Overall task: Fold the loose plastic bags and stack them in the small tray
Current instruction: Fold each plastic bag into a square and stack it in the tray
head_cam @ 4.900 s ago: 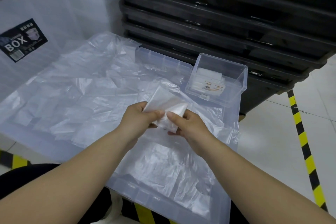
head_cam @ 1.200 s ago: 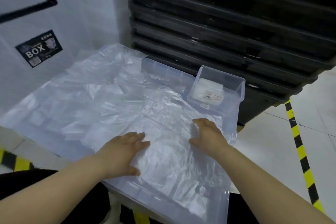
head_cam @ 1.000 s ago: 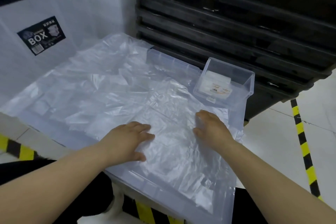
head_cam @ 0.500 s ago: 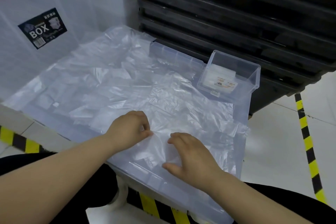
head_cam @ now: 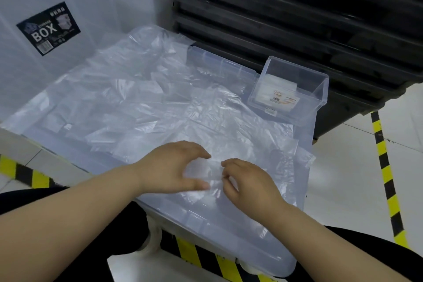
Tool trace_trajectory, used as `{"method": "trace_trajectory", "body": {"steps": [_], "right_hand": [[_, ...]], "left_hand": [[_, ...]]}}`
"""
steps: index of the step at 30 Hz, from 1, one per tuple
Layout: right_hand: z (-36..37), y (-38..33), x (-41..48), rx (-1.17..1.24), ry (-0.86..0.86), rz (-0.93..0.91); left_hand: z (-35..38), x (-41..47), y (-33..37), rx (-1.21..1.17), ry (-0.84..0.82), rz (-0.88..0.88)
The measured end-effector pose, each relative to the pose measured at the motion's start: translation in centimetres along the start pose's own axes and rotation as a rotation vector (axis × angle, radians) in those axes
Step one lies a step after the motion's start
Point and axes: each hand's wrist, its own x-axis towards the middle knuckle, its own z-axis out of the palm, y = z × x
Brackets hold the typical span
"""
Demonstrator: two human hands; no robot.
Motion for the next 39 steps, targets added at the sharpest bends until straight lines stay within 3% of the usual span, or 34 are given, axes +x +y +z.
{"method": "trace_trajectory", "body": {"steps": [3, 9, 15, 20, 23, 25, 27, 30, 32, 33, 35, 39], "right_hand": [[-0.7, 0.4, 0.0, 0.049, -0.085, 0.009], [-2.7, 1.2, 0.5, 0.218, -0.244, 0.179], [-4.9, 2.9, 1.1, 0.393, -0.348, 0.370], [-5.2, 4.1, 1.5, 0.396, -0.263, 0.478], [-5.0, 4.9, 1.9, 0.354, -0.198, 0.524], [-4.7, 5.3, 2.1, 0.303, -0.179, 0.531], [-4.4, 5.5, 2.2, 0.243, -0.190, 0.527], [-4.2, 5.6, 2.5, 0.208, -0.216, 0.516], [-4.3, 5.5, 2.6, 0.194, -0.227, 0.510], [-4.2, 5.6, 2.7, 0.185, -0.232, 0.503], [-4.2, 5.6, 2.8, 0.170, -0.243, 0.491], [-4.2, 5.5, 3.1, 0.124, -0.238, 0.478]], "left_hand": [[0.6, -0.3, 0.5, 0.184, -0.113, 0.065], [0.1, 0.2, -0.3, 0.201, -0.029, -0.079], [-1.2, 0.7, -1.2, -0.242, -0.056, -0.250], [-1.2, 0.7, -1.6, -0.488, -0.039, -0.404], [-1.3, 1.0, -1.8, -0.540, 0.089, -0.492], [-1.2, 1.1, -1.8, -0.406, 0.192, -0.507], [-0.7, 1.1, -1.6, -0.079, 0.362, -0.463], [0.8, 1.0, -1.4, 0.189, 0.528, -0.081], [2.3, 1.2, -1.3, 0.311, 0.481, 0.059], [2.6, 1.3, -0.9, 0.334, 0.378, 0.070], [2.6, 1.4, 0.2, 0.315, 0.152, 0.019], [3.7, 2.2, 0.2, 0.311, -0.011, -0.102]]}}
